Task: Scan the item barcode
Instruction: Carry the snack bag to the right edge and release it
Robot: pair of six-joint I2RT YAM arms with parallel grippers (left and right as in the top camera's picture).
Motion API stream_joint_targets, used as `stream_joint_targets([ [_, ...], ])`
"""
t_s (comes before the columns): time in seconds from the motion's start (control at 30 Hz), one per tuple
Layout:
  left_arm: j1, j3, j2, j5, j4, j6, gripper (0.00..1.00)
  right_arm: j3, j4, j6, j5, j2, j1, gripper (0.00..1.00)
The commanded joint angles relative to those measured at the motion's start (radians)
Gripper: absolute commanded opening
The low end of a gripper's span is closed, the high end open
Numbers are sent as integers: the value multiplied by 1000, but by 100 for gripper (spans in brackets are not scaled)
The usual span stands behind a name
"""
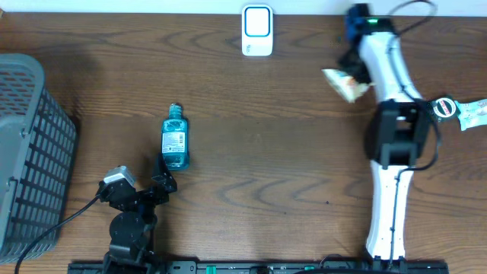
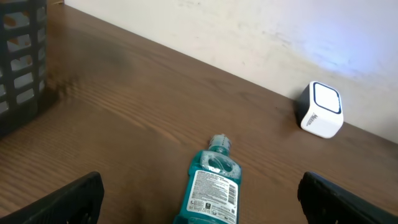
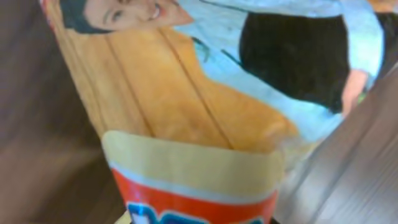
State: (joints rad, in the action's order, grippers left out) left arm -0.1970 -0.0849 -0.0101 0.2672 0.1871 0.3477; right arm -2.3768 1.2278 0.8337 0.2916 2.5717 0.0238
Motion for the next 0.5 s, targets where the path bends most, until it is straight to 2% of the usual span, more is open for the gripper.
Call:
stream_joint_targets([
  [0.0, 1, 18, 4, 6, 25, 6, 98, 9, -40, -166, 95, -33, 116, 14],
  [0.1, 1, 18, 4, 6, 25, 6, 98, 9, -76, -242, 126, -33, 209, 16],
  [0.23, 1, 18, 4, 6, 25, 6, 98, 9, -96, -271, 121, -34, 326, 35],
  [0.27, 1, 18, 4, 6, 25, 6, 98, 9, -98, -271, 121, -34, 344, 37],
  [0.33, 1, 18, 4, 6, 25, 6, 98, 3, -96, -275, 121, -42, 394, 54],
  [0.37, 1, 18, 4, 6, 25, 6, 98, -1, -92, -275, 119, -48, 410, 68],
  [0.43, 1, 18, 4, 6, 25, 6, 98, -17, -79, -276, 73, -81, 446, 81],
  [0.47, 1, 18, 4, 6, 25, 6, 98, -19, -80, -286, 36, -102, 457, 82],
])
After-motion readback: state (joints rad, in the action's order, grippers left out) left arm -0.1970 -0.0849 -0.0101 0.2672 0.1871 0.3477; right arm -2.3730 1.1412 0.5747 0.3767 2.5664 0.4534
